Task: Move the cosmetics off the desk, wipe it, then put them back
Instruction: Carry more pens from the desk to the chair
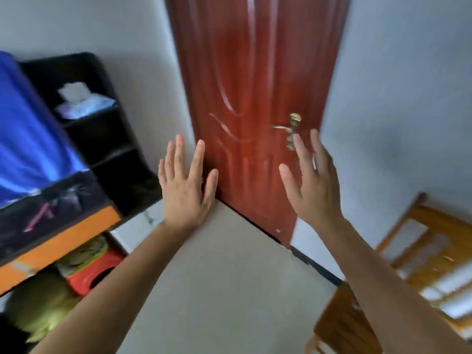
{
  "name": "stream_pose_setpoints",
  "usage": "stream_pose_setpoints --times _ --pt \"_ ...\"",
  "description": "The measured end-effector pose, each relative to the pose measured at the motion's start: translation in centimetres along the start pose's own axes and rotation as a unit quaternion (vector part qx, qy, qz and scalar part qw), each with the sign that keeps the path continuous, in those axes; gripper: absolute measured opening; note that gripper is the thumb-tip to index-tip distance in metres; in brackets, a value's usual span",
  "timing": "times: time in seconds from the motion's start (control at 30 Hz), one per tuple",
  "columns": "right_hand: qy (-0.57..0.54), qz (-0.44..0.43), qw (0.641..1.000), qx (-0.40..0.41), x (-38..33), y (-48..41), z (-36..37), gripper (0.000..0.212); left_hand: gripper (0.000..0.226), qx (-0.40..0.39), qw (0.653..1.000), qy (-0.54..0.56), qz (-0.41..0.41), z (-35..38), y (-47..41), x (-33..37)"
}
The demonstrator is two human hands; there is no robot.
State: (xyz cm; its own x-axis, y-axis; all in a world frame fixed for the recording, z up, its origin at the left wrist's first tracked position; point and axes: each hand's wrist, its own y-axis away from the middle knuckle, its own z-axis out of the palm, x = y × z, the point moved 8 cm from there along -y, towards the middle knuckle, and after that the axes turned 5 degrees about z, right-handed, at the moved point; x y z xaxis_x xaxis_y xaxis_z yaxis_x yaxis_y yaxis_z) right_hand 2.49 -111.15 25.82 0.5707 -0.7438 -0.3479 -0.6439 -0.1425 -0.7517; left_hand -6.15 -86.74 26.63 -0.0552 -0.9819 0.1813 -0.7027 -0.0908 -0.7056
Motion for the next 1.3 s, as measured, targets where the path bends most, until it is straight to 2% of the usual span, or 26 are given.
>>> stream_pose_setpoints --times 0.1,0.23,0.33,0.43,0.63,0.77,0.97,1.3 --pt "-0.057 -0.037 0.997 -0.026 -10.8 -1.1 8.1 0.06 0.06 0.005 0.997 -0.067 -0.028 -6.1 2.5 -11.5" --pt "-0.133 -0.072 0.983 -0.103 -24.5 -0.9 18.3 0.063 0.061 0.009 0.982 -0.134 -0.13 -13.5 6.9 -25.1" --pt "-0.175 -0.101 0.965 -0.166 -32.7 -0.2 24.8 0.065 0.063 0.004 0.965 -0.169 -0.201 -17.0 10.3 -33.0" --pt "-0.199 -0.114 0.95 -0.211 -37.9 0.2 30.4 0.065 0.065 -0.004 0.947 -0.188 -0.259 -18.3 12.8 -38.9" --pt "-0.242 -0.139 0.92 -0.277 -44.7 -1.5 43.1 0.062 0.07 -0.019 0.912 -0.215 -0.349 -16.5 13.9 -50.2" --pt "-0.233 -0.151 0.91 -0.308 -47.4 -4.7 51.9 0.062 0.063 -0.05 0.891 -0.218 -0.395 -12.4 11.8 -57.5" --pt "-0.218 -0.18 0.883 -0.375 -51.2 -8.1 63.0 0.063 0.073 -0.072 0.87 -0.194 -0.447 -8.0 9.7 -65.6" --pt "-0.165 -0.198 0.82 -0.511 -57.1 -1.5 76.4 0.07 0.071 -0.201 0.81 -0.18 -0.521 -3.6 17.0 -77.2"
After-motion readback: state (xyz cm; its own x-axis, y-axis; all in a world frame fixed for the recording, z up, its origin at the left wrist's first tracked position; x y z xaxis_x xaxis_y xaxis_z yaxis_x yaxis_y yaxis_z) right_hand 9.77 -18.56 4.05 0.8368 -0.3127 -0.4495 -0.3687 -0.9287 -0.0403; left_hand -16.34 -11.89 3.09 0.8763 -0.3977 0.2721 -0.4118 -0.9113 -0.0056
